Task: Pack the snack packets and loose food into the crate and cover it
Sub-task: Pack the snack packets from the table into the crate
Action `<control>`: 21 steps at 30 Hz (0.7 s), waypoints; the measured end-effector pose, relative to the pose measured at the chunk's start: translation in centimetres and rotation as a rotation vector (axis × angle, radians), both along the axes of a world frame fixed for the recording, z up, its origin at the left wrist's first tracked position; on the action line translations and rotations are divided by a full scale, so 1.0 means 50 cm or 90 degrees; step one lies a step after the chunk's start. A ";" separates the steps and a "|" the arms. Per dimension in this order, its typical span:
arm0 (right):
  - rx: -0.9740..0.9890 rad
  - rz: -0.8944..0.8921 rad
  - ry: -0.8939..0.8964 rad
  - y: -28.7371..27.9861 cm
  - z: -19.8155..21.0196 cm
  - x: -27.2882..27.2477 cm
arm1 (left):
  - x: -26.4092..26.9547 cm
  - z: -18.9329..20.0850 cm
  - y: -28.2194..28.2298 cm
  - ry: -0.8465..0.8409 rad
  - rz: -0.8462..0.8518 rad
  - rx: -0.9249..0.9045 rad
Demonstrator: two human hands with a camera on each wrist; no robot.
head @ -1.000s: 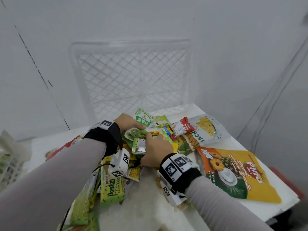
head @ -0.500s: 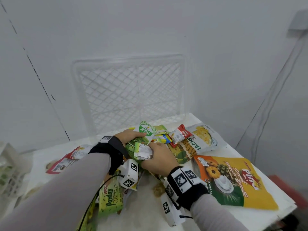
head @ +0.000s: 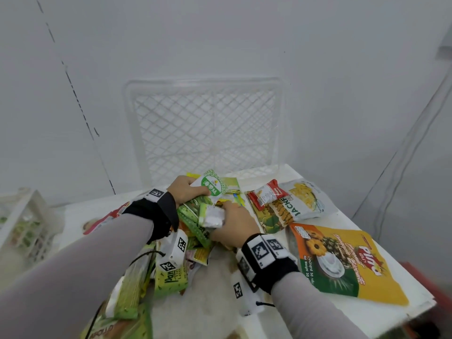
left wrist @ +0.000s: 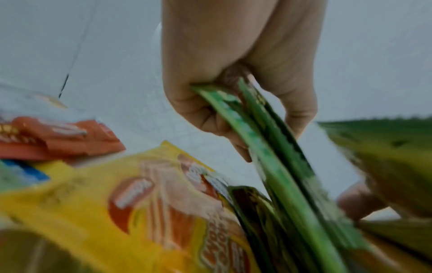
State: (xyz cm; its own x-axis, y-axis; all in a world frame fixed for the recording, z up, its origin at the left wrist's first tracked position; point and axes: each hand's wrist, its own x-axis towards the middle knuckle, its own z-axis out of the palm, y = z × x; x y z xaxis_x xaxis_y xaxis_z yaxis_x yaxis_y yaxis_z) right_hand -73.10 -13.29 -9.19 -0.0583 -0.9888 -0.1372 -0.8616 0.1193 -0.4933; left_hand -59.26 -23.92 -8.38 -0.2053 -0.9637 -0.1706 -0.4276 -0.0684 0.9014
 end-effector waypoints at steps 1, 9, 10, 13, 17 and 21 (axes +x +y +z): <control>-0.021 -0.015 -0.034 0.000 0.007 -0.007 | 0.009 0.009 0.005 -0.003 0.004 -0.014; -0.137 -0.208 -0.238 0.004 0.027 -0.061 | 0.098 0.094 0.063 -0.022 -0.019 -0.063; -0.133 -0.242 -0.248 0.004 0.027 -0.065 | 0.109 0.103 0.074 -0.018 -0.019 -0.064; -0.150 -0.341 -0.365 0.003 0.024 -0.079 | 0.143 0.124 0.111 0.008 -0.021 -0.064; -0.201 -0.420 -0.583 0.016 0.052 -0.078 | 0.192 0.149 0.162 0.051 -0.032 -0.058; -0.216 -0.429 -0.785 0.030 0.096 -0.051 | 0.245 0.172 0.203 0.109 -0.020 -0.040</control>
